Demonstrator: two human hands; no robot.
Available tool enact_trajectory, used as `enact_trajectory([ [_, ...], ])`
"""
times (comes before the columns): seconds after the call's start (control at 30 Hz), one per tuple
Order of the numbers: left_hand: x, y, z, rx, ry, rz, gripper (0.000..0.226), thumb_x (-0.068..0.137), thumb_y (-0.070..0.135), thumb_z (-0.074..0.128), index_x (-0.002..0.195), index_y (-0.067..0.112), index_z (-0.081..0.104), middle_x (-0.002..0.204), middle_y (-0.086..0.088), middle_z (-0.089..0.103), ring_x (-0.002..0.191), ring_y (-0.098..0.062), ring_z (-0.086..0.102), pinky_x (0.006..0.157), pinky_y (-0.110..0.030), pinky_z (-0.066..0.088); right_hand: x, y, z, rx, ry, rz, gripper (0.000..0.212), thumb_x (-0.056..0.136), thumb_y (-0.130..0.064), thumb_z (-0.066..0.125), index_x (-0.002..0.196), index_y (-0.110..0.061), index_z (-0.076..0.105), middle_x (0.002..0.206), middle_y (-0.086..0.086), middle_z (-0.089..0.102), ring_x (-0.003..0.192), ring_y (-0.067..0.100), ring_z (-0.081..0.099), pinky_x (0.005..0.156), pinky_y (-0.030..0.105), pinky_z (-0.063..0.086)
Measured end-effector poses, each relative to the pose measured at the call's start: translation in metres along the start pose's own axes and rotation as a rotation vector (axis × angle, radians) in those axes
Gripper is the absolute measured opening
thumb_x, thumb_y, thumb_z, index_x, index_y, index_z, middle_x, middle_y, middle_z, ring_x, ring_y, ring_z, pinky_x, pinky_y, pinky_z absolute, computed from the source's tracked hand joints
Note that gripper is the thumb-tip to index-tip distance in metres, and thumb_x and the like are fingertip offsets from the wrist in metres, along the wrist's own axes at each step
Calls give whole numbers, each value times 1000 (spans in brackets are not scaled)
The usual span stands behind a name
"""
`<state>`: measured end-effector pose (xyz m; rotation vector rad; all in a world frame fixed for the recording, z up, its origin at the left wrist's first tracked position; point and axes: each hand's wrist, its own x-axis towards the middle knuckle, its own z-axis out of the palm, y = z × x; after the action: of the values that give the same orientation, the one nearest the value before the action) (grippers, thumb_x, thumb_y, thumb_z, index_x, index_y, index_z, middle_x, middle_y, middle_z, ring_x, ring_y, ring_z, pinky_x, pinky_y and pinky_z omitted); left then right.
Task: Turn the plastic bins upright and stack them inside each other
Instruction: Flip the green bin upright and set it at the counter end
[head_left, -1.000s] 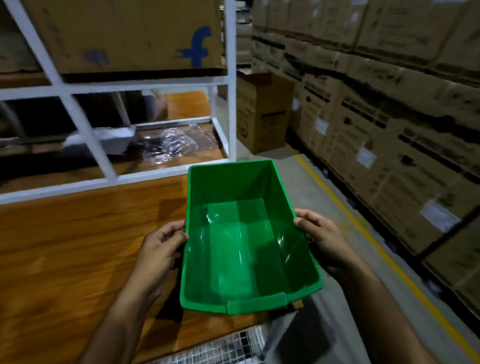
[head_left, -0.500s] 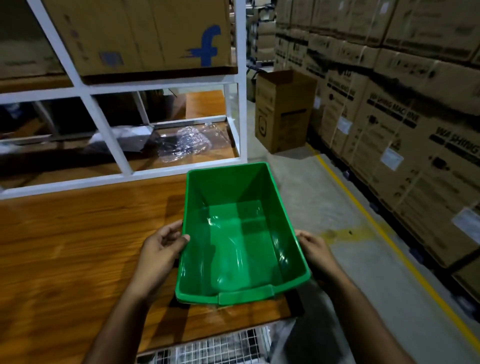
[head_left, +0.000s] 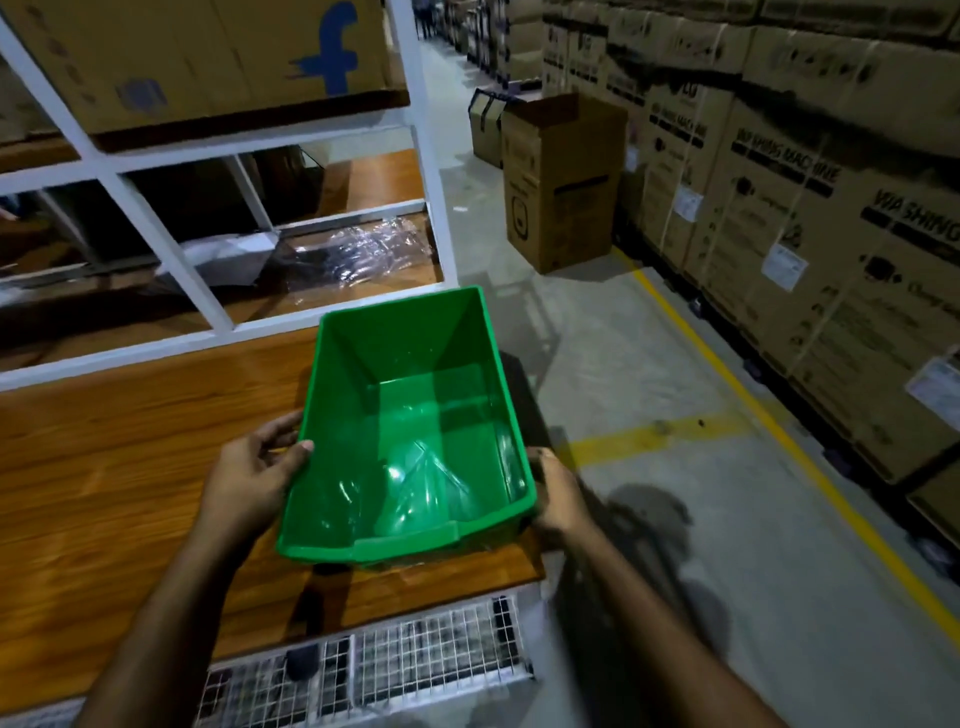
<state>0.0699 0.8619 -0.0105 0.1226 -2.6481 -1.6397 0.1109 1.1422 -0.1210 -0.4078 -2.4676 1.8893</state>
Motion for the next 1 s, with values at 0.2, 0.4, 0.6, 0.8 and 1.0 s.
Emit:
enact_trajectory([
  [0.2,-8,6,6,104,28,30,43,96,8,55,138,14,52,120,-1,56,86,-5,54,63,-20,44,0,11,-6,-23,-19,-76,29,96,-22,57,124,-17,64,119,5,63,108,17,59,96,37,49],
  [0.4,-11,7,10,109,28,13,43,97,8,54,139,13,51,120,-4,56,88,-12,56,66,-26,48,5,26,-3,-50,-90,-44,37,98,-44,47,128,-28,62,124,4,63,113,17,60,95,40,51],
  [0.6,-8,7,11,97,10,-18,42,96,12,55,138,18,53,125,-3,57,102,-20,58,73,-30,51,8,34,-10,92,-127,60,35,97,-4,50,132,-9,53,125,1,56,114,13,57,73,0,43],
  [0.8,-8,7,14,119,26,-42,43,97,13,54,139,20,51,118,-3,59,97,-20,61,71,-34,53,12,36,-11,62,-151,35,41,97,-4,47,137,-11,51,136,2,51,125,13,47,96,9,40],
  [1.0,-11,7,16,132,46,-41,43,97,13,53,140,21,50,116,-3,58,97,-21,60,75,-38,54,14,35,-9,-2,-173,2,38,97,-22,52,135,-24,55,137,3,50,125,21,50,105,37,46],
])
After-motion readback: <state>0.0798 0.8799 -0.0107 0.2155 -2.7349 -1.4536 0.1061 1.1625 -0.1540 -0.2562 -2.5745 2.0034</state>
